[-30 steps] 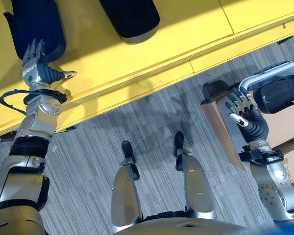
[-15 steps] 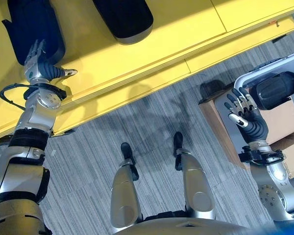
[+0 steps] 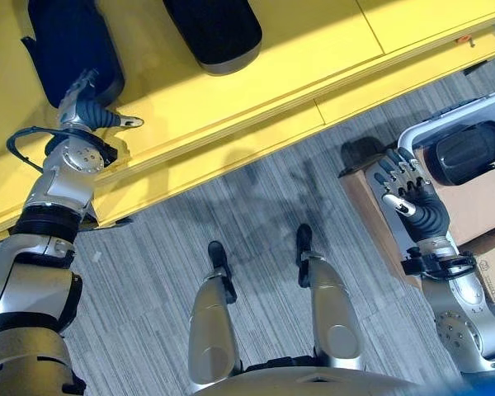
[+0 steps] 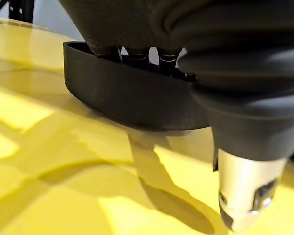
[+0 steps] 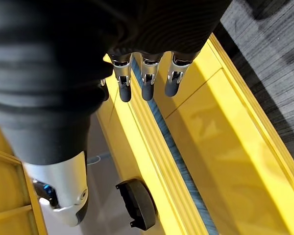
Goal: Move parts from the plastic box to the shelf.
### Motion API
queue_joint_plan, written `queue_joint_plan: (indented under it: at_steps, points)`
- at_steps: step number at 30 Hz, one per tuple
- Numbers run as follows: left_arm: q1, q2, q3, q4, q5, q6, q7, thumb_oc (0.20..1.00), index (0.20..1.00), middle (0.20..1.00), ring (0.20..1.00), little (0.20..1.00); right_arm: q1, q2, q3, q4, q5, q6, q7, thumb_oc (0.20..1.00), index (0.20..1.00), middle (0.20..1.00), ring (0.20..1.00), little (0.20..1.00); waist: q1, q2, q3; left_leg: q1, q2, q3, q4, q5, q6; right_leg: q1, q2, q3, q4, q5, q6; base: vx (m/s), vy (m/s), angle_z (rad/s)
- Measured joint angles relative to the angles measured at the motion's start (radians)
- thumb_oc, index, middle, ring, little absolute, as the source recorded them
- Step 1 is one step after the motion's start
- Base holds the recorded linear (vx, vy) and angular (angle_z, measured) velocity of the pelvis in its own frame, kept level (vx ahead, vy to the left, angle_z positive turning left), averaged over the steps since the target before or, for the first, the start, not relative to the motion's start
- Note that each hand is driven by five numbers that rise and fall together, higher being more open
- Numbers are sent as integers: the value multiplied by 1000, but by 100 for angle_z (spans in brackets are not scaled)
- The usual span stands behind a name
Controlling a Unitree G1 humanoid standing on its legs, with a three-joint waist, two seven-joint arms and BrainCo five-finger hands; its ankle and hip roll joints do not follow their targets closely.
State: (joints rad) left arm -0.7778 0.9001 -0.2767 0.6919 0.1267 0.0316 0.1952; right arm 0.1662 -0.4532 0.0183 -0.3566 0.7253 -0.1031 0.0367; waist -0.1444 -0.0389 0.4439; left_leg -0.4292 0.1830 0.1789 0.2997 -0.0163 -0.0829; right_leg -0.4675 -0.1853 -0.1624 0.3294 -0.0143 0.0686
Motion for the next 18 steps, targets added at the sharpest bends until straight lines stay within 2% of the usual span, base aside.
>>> queue_joint_plan:
  at_steps: [9, 13, 18]
  points:
    - [2, -1, -3, 0, 0, 0, -23, 1000, 1000, 1000, 1000, 1000, 28, 0, -1, 0, -1, 9, 2, 1000, 1000, 1000, 1000, 1000, -1, 1, -10, 0, -1, -1, 1, 0, 0, 0, 0, 0, 1, 0, 0, 0, 0, 0]
    - [1, -1, -56, 3, 4, 0, -31, 1000, 1000, 1000, 1000, 1000, 29, 0, -2, 0, -1, 11, 6, 1000, 1000, 1000, 1000, 1000, 0, 2, -30, 0, -1, -1, 1, 0, 0, 0, -1, 0, 1, 0, 0, 0, 0, 0]
    - [2, -1, -66, 3, 24, 1, -41, 1000, 1000, 1000, 1000, 1000, 29, 0, -3, 0, -1, 11, 22, 1000, 1000, 1000, 1000, 1000, 0, 2, -30, -1, -6, -2, 1, 0, 1, 0, -6, 0, 3, 0, 0, -3, -1, 1]
